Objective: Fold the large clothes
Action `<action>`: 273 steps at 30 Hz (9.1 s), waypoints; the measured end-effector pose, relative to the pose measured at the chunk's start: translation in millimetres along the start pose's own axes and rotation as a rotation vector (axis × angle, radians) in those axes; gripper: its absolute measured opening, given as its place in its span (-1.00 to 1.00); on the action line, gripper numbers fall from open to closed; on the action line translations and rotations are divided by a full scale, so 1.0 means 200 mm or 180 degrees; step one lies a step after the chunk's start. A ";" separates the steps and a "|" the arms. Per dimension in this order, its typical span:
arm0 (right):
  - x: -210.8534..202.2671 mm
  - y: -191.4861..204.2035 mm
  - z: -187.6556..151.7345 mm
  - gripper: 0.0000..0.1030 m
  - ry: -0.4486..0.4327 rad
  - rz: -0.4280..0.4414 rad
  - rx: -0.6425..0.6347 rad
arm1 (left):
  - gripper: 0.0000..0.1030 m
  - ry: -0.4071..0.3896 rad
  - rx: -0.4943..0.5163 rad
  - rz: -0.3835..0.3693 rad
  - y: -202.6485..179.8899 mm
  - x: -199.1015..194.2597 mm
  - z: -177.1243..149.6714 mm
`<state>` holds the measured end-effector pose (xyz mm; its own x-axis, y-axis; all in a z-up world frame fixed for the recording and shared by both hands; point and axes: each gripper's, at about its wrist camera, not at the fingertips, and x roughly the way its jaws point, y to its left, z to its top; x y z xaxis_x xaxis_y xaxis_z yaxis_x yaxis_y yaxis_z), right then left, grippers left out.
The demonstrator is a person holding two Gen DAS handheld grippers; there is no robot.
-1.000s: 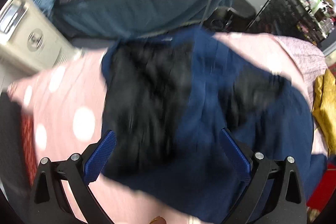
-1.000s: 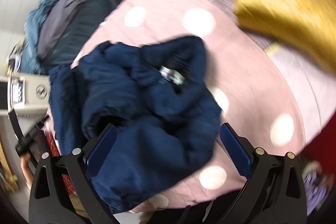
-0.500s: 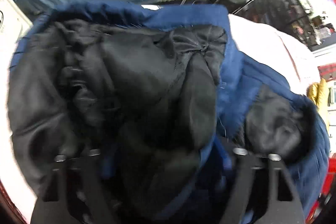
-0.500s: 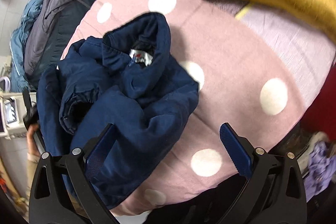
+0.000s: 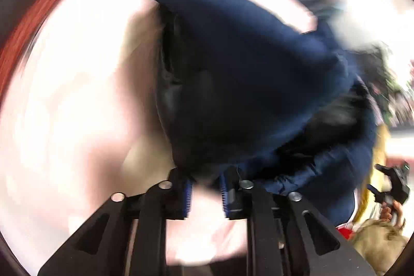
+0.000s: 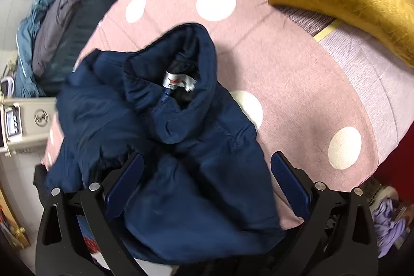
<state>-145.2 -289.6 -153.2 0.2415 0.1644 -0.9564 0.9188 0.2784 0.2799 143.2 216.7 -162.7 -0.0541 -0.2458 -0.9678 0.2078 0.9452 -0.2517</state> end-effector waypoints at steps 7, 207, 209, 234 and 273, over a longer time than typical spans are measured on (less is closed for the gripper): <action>0.12 0.22 -0.15 0.89 0.0116 -0.0174 -0.1275 | 0.02 -0.0397 -0.0507 0.0718 0.00 -0.15 -0.33; -0.04 -0.19 0.01 0.38 -0.0118 -0.0605 -0.1152 | -0.70 -0.1471 0.2670 -0.0326 -2.30 -0.16 0.41; -0.01 -0.13 0.03 0.38 -0.0102 -0.0575 -0.1233 | -0.70 -0.1629 0.2663 -0.0380 -2.29 -0.29 0.39; 0.15 0.09 0.52 0.38 -0.0407 -0.0352 -0.0605 | -0.79 -0.1387 0.1783 -0.0121 -1.75 -0.27 0.41; 0.47 0.61 0.47 0.89 -0.0824 -0.1235 -0.2491 | 0.91 -0.0274 0.1598 0.0617 -1.63 0.78 0.54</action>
<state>19.7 -328.9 -217.6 0.1091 -0.2660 -0.9578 0.4985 0.8482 -0.1788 172.8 -153.5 -232.0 0.1072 -0.1139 -0.9877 0.6480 0.7614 -0.0175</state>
